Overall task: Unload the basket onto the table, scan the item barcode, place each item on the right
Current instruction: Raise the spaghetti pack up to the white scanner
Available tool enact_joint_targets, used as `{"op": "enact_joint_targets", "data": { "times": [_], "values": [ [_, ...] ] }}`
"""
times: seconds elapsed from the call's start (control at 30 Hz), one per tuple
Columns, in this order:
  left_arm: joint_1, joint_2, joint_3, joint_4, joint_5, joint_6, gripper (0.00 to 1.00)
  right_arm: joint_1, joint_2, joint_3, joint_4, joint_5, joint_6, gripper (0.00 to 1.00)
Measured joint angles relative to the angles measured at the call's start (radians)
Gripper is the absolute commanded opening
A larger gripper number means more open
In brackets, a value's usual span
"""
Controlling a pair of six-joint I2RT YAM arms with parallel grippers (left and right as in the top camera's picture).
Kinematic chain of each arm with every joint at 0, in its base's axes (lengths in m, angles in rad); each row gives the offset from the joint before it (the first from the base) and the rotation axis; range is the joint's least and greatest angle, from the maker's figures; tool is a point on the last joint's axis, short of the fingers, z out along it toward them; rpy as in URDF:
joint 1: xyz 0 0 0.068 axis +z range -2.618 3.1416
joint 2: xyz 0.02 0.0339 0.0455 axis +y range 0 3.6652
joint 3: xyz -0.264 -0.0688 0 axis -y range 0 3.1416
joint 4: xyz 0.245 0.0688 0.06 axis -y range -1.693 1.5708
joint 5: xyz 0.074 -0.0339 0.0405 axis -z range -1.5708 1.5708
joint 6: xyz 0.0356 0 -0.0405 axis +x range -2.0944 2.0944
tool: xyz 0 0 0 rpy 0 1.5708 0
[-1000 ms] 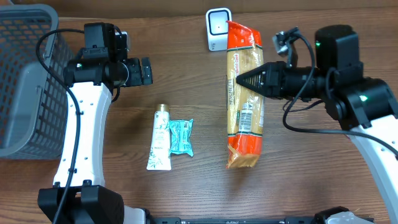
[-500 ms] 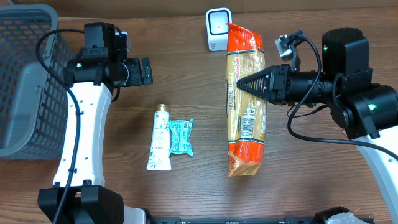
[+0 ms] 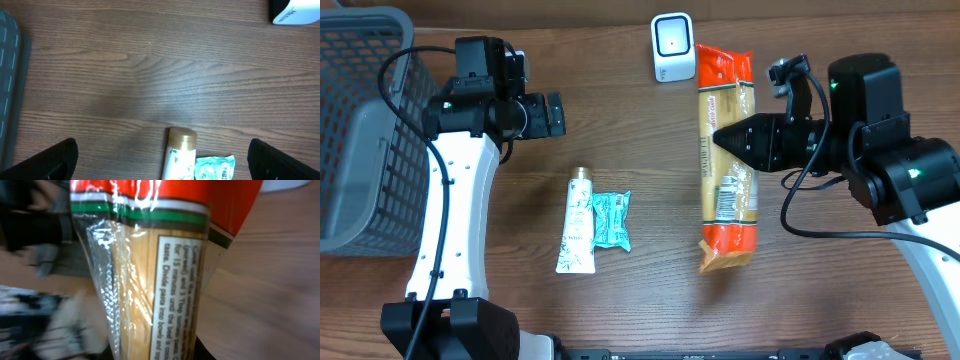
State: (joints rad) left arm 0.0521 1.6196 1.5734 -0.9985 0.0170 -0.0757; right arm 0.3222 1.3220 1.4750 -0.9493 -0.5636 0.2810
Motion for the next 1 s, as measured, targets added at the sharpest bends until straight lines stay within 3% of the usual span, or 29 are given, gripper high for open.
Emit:
{"op": "enact_joint_targets", "data": {
  "times": [0.33, 0.57, 0.73, 1.0],
  "values": [
    [0.000, 0.000, 0.000, 0.000, 0.000, 0.000, 1.00, 0.002, 0.001, 0.000, 0.034, 0.317, -0.390, 0.03],
    [0.000, 0.000, 0.000, 0.000, 0.000, 0.000, 1.00, 0.032, 0.071, 0.023, 0.047, 0.499, -0.556, 0.03],
    [0.000, 0.000, 0.000, 0.000, 0.000, 0.000, 1.00, 0.151, 0.196, 0.127, 0.059, 0.732, -0.669, 0.04],
    [0.000, 0.000, 0.000, 0.000, 0.000, 0.000, 1.00, 0.398, 0.334, 0.201, 0.354, 1.075, -0.976, 0.04]
  ]
}}
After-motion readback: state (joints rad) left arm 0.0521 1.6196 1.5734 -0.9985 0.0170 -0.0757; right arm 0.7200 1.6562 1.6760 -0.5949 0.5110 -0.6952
